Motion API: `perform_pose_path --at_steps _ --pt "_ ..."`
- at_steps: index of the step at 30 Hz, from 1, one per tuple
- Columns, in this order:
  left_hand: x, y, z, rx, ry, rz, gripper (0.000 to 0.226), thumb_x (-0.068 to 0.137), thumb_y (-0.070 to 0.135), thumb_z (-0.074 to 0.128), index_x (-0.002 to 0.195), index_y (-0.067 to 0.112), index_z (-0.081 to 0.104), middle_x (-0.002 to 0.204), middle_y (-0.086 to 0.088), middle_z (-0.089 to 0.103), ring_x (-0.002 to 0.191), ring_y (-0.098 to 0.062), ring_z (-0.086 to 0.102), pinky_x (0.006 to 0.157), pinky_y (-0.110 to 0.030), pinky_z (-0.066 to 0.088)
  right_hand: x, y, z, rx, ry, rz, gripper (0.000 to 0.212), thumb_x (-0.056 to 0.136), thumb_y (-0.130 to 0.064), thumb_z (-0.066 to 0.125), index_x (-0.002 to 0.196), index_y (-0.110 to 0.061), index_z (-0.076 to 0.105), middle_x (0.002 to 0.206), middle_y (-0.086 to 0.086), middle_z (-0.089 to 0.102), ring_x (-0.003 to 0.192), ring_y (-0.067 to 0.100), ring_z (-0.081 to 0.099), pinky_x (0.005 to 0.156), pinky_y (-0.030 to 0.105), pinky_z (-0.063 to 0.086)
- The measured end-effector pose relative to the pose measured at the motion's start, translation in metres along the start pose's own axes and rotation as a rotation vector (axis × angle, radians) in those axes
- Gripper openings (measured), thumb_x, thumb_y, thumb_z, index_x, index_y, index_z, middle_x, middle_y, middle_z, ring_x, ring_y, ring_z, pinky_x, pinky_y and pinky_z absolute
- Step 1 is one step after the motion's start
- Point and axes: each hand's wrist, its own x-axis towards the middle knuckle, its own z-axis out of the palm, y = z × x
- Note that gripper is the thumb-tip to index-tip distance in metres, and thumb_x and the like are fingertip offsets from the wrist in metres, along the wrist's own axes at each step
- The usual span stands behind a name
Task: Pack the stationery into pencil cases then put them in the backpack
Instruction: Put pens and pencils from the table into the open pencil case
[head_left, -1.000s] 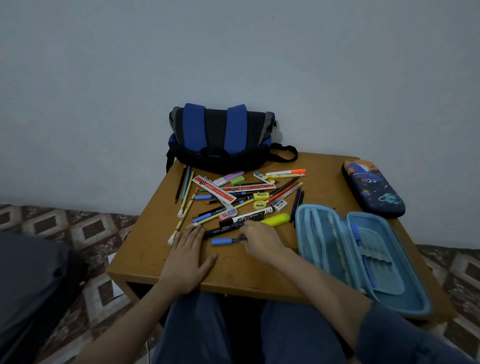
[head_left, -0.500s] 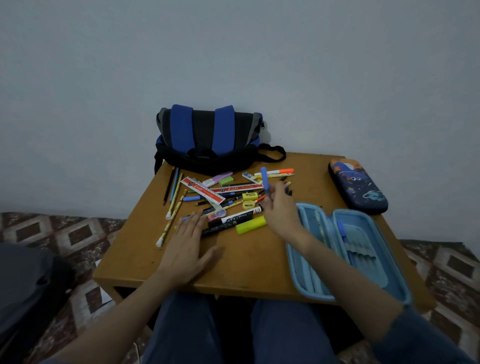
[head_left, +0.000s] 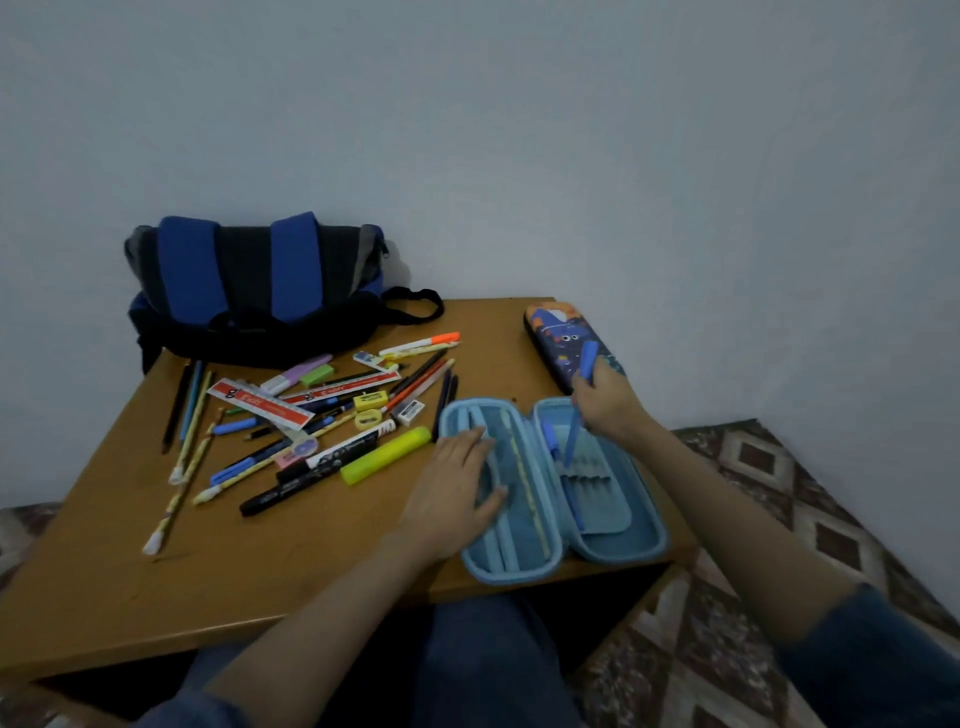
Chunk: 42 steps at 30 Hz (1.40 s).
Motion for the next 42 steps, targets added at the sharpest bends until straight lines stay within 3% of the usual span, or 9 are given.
perform_pose_path --at_steps 6,11,14,17,24,28,30,33,42 --pt "0.023 0.017 0.016 -0.016 -0.195 0.027 0.073 0.089 0.065 0.032 0.148 0.024 0.018 0.157 0.004 0.006 0.145 -0.015 0.002 0.119 -0.041 0.001 0.006 0.023 -0.015 -0.101 0.024 0.087 0.011 0.092 -0.011 0.049 0.088 -0.005 0.04 0.085 0.021 0.053 0.08 0.034 0.055 0.075 0.041 0.045" --pt "0.02 0.003 0.03 0.061 -0.27 0.002 0.09 0.077 0.079 0.019 0.149 0.026 0.008 0.158 0.003 0.005 0.145 -0.017 0.001 0.118 -0.041 -0.003 0.013 0.032 -0.014 -0.057 0.021 0.077 0.009 0.093 -0.003 0.041 0.1 -0.002 0.034 0.081 0.016 0.048 0.076 0.032 0.051 0.066 0.04 0.042" --pt "0.017 0.0 0.034 0.09 -0.262 0.023 0.113 0.055 0.089 -0.005 0.149 0.027 0.003 0.158 0.003 0.004 0.145 -0.017 0.0 0.117 -0.04 -0.005 0.02 0.033 -0.011 -0.062 -0.014 0.048 0.042 0.096 -0.005 0.04 0.136 0.0 0.029 0.087 0.015 0.048 0.08 0.031 0.049 0.074 0.045 0.047" --pt "0.017 -0.001 0.037 0.099 -0.252 0.027 0.117 0.051 0.09 -0.011 0.149 0.027 -0.001 0.158 0.004 0.002 0.145 -0.016 -0.002 0.116 -0.04 -0.008 0.025 0.032 -0.009 -0.017 -0.021 0.014 0.062 0.094 0.0 0.04 0.148 -0.003 0.009 0.093 0.027 0.052 0.077 0.028 0.045 0.066 0.034 0.038" --pt "0.014 0.003 0.037 0.105 -0.24 0.007 0.101 0.065 0.081 0.005 0.149 0.026 -0.002 0.158 0.004 0.0 0.145 -0.015 -0.005 0.115 -0.04 -0.012 0.041 0.03 -0.006 0.006 0.035 -0.102 0.052 0.088 0.009 0.043 0.134 -0.002 0.021 0.072 -0.004 0.048 0.06 0.011 0.048 0.048 0.013 0.036" --pt "0.015 0.002 0.039 0.093 -0.244 0.01 0.102 0.065 0.084 0.005 0.149 0.027 -0.002 0.158 0.005 0.001 0.145 -0.014 -0.006 0.116 -0.04 -0.012 0.049 0.031 0.0 -0.011 -0.019 -0.08 0.045 0.089 0.006 0.045 0.13 -0.001 0.026 0.072 -0.004 0.046 0.064 0.009 0.045 0.047 0.003 0.036" --pt "0.015 0.0 0.04 0.095 -0.244 0.011 0.101 0.067 0.086 0.009 0.149 0.028 -0.002 0.158 0.005 0.001 0.145 -0.014 -0.005 0.116 -0.04 -0.012 0.052 0.035 0.006 -0.043 -0.068 -0.063 0.042 0.089 0.005 0.045 0.128 0.0 0.029 0.068 -0.006 0.039 0.06 0.008 0.041 0.047 0.005 0.038" --pt "0.015 0.0 0.039 0.089 -0.25 0.002 0.087 0.081 0.077 0.024 0.149 0.028 -0.001 0.158 0.005 0.001 0.145 -0.014 -0.006 0.117 -0.04 -0.011 0.052 0.042 0.013 -0.076 -0.13 -0.021 0.04 0.09 0.002 0.045 0.129 -0.002 0.035 0.065 0.002 0.039 0.051 0.014 0.044 0.05 0.029 0.045" --pt "0.015 0.001 0.039 0.067 -0.228 0.002 0.084 0.084 0.073 0.029 0.149 0.028 0.001 0.158 0.005 0.003 0.145 -0.014 -0.005 0.116 -0.039 -0.012 0.046 0.051 0.028 -0.182 -0.257 0.111 0.022 0.09 -0.001 0.049 0.109 0.002 0.058 0.064 0.001 0.05 0.043 0.012 0.053 0.044 0.021 0.047"
